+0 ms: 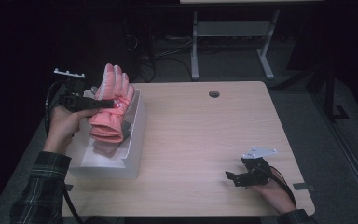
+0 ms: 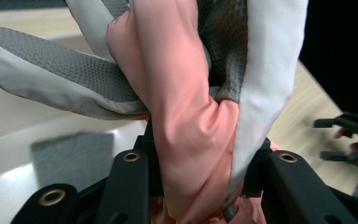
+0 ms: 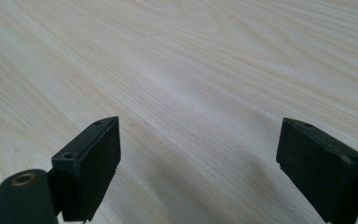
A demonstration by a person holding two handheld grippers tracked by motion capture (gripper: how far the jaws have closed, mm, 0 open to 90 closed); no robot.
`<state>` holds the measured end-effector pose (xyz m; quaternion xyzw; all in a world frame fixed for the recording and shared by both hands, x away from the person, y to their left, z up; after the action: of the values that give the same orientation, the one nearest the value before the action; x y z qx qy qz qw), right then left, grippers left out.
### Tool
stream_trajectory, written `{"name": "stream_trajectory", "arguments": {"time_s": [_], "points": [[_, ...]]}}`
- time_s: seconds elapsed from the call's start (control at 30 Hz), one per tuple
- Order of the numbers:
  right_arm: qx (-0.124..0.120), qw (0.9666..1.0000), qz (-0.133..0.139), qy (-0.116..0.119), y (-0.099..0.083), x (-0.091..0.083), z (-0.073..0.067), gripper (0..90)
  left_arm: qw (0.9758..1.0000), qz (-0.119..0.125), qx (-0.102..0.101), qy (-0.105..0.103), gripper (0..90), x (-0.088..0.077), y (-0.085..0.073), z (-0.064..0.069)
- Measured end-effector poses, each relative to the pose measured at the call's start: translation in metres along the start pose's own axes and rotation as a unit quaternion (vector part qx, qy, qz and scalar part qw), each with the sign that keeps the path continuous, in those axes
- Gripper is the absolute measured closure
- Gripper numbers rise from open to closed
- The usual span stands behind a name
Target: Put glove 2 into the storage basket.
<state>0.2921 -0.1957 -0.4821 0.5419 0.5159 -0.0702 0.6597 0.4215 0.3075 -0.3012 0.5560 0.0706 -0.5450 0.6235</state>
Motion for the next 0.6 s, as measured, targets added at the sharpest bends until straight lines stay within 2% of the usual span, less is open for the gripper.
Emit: {"name": "stream_trajectory", "arguments": {"time_s": [0.23,0.33,0.6], "points": [[0.001,1.0,0.004,0.001,0.0,-0.001,0.001,13.3,0.9992,-0.03,-0.023,0.015,63.1,0.026,-0.016,-0.022],[0.001,1.0,0.004,0.002,0.0,-0.001,0.001,13.3,0.9985,-0.045,-0.03,0.011,63.1,0.038,-0.023,-0.028],[0.001,1.0,0.006,0.002,0.0,-0.002,0.002,13.3,0.9962,-0.08,-0.034,0.012,62.9,0.07,-0.037,-0.033]]}}
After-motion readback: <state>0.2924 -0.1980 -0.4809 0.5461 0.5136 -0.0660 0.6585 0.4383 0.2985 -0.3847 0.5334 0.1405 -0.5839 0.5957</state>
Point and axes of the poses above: each handheld gripper's, and its own axes: x roughly forward along the jaws, y roughly out of its top, z roughly to its right, the point moved 3 cm from there along x, roughly forward along the jaws, and after that the axes turned 4 degrees about -z, right-handed, at the moved point
